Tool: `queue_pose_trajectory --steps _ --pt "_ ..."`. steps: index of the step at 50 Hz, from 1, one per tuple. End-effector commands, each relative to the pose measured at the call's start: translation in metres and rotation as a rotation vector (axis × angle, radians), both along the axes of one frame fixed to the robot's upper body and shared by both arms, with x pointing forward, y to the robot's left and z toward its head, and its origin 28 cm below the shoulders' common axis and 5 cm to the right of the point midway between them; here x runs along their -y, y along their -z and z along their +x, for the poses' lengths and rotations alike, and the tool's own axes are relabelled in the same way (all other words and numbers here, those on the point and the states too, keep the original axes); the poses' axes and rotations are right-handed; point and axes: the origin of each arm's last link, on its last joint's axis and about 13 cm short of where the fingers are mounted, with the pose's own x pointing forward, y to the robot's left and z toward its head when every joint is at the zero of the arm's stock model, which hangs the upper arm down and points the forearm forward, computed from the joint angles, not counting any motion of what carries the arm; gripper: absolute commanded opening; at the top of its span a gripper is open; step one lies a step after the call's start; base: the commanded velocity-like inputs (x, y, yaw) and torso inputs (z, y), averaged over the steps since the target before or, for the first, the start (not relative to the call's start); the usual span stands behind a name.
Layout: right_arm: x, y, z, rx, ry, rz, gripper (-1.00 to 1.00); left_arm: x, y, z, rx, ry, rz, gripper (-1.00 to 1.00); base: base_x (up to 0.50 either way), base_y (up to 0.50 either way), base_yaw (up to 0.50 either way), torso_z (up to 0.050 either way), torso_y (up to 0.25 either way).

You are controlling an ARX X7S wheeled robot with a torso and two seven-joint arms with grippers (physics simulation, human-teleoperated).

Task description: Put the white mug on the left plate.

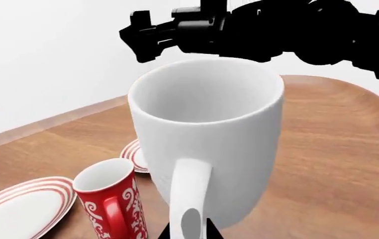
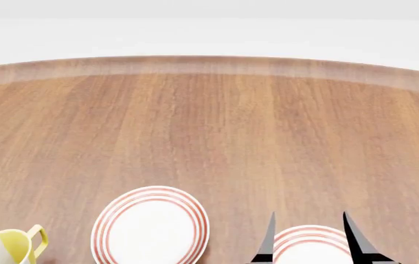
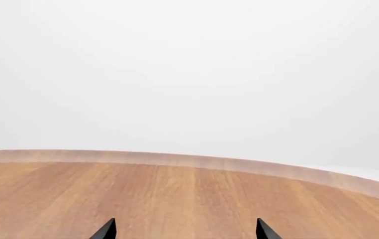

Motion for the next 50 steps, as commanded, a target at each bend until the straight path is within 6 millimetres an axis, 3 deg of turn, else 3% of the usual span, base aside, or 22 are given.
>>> queue_pose_trajectory --steps 1,4,25,41,48,50 --pt "0.0 0.001 0.0 -0.001 0.002 0.001 1.0 -0.005 -0.006 -0.003 0.028 -0.035 -0.029 -1.0 0.0 0.0 0.0 0.0 0.0" --pt "0.0 0.001 0.0 -0.002 0.0 0.002 1.0 -0.006 0.004 -0.004 0.04 -0.045 -0.034 -1.0 0.0 0.0 0.0 0.0 0.0" --pt "0.0 0.003 0.0 -0.003 0.003 0.004 1.0 -0.026 -0.013 0.013 0.103 -0.217 -0.091 -1.0 0.0 0.0 0.0 0.0 0.0" --pt "0.001 0.003 0.0 -0.003 0.004 0.007 1.0 -0.037 -0.018 0.059 0.057 -0.466 -0.281 -1.0 0.0 0.0 0.0 0.0 0.001" --pt "0.0 0.004 0.001 -0.005 0.003 0.008 1.0 -0.022 -0.019 0.089 0.049 -0.638 -0.309 -1.0 0.0 0.0 0.0 0.0 0.0" --pt "0.0 0.004 0.001 -0.005 0.002 0.009 1.0 -0.017 -0.031 0.095 0.035 -0.688 -0.296 -1.0 0.0 0.0 0.0 0.0 0.0"
